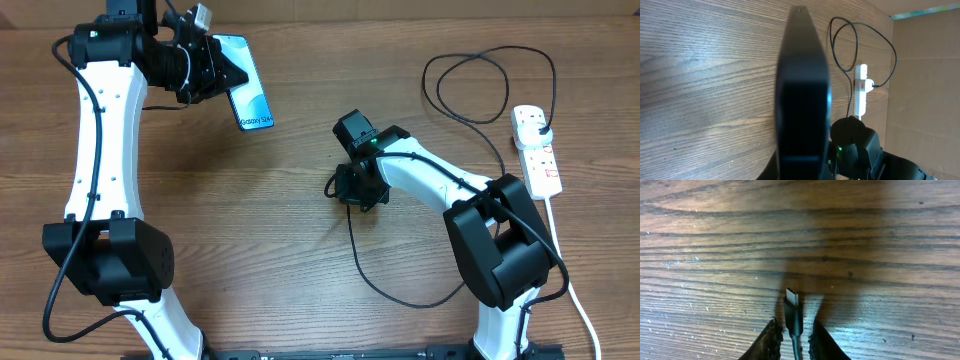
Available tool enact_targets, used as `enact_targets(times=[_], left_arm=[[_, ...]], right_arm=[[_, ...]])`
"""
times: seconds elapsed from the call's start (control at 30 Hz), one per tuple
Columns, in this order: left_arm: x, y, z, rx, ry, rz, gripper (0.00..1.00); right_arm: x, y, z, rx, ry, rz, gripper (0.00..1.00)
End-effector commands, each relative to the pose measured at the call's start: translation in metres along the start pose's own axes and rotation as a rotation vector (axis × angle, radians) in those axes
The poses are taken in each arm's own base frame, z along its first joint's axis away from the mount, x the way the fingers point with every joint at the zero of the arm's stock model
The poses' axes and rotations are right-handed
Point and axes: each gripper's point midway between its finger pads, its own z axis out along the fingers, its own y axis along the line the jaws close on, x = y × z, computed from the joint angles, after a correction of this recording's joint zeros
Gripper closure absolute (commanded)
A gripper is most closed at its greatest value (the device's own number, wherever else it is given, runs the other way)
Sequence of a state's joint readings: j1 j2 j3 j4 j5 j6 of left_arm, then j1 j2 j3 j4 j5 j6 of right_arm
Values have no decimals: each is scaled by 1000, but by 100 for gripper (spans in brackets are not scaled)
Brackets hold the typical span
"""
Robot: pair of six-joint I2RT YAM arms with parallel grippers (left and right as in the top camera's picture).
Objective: Plug charger to phone and switch on socket
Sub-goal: 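Lower the right gripper and close it on the USB-C plug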
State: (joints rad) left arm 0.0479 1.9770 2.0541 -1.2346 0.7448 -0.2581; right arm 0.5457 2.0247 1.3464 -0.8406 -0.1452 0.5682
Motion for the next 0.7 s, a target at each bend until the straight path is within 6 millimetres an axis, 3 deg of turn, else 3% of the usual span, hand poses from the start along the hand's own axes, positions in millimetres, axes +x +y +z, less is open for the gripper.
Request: enact_targets(times=[0.0, 0.37, 0.5, 0.67], left_arm=[[-1, -10, -5, 39, -8, 31, 96], [1, -16, -6, 77, 2, 32, 96], [1, -38, -9, 205, 7, 110, 96], [4, -69, -19, 390, 13, 220, 96]], right_arm=[[4, -4, 11, 24, 25, 5, 85], [1, -2, 11, 16, 13, 3, 96], [-2, 4, 7, -9, 11, -5, 96], [-13, 42, -33, -216, 1, -121, 96]])
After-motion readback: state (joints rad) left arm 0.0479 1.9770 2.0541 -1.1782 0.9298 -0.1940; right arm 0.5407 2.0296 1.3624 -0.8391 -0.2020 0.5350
